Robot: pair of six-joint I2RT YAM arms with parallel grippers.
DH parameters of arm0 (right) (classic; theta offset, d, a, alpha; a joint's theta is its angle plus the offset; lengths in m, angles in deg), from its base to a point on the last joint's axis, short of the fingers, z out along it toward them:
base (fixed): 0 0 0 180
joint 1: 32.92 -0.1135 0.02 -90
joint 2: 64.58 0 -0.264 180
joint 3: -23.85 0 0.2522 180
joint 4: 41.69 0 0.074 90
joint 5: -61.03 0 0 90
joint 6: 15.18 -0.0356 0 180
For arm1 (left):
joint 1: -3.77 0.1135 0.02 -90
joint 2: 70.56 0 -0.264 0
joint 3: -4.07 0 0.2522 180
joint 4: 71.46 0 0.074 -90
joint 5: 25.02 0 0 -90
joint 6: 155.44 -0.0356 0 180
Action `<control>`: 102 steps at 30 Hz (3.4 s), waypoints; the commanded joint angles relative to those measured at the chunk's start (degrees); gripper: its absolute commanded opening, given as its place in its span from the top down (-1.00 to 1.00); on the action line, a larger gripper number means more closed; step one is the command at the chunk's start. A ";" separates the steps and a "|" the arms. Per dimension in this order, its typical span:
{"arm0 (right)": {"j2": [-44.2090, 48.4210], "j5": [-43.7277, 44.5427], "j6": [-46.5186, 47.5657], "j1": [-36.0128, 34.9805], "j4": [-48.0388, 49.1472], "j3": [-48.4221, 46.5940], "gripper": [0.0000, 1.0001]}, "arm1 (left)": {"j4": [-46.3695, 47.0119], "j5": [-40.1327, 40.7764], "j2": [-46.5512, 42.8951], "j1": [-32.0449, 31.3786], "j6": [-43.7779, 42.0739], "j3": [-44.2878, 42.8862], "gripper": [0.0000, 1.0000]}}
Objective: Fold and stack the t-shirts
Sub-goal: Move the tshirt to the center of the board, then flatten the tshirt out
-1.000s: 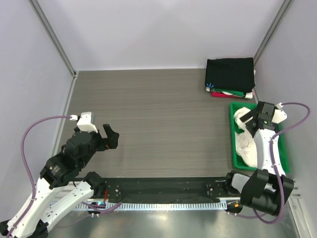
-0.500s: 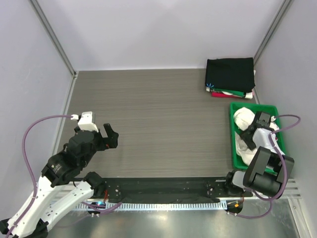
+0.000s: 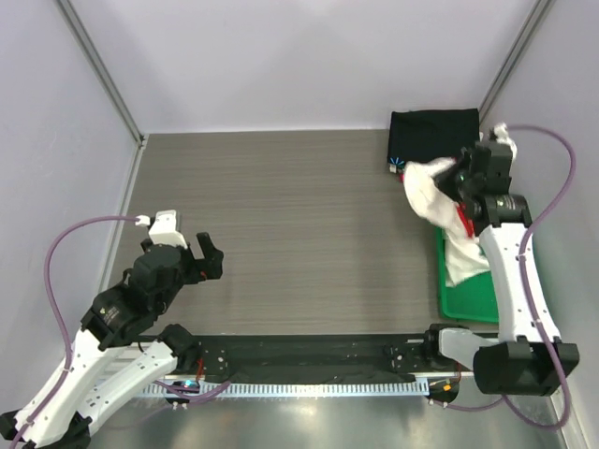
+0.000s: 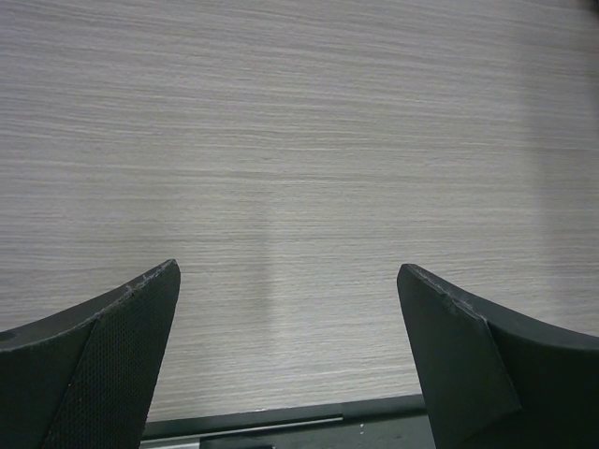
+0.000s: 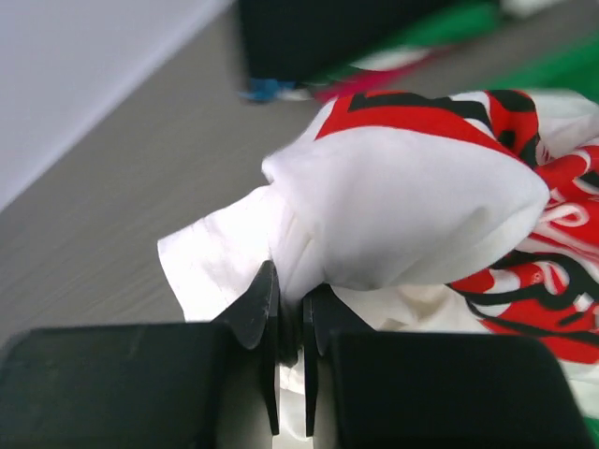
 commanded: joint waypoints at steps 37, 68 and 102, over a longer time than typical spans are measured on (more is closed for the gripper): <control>-4.81 -4.23 -3.87 -38.83 8.54 11.44 -0.69 | 20.72 -6.89 29.95 4.18 7.41 1.42 -0.86; -6.22 -4.93 -0.09 -40.69 22.43 21.46 -0.74 | 43.77 -34.58 84.56 21.52 10.93 -19.59 0.08; -19.68 -1.59 0.08 -40.07 16.63 9.50 -0.78 | 29.52 -32.65 41.74 27.58 10.03 1.25 -0.57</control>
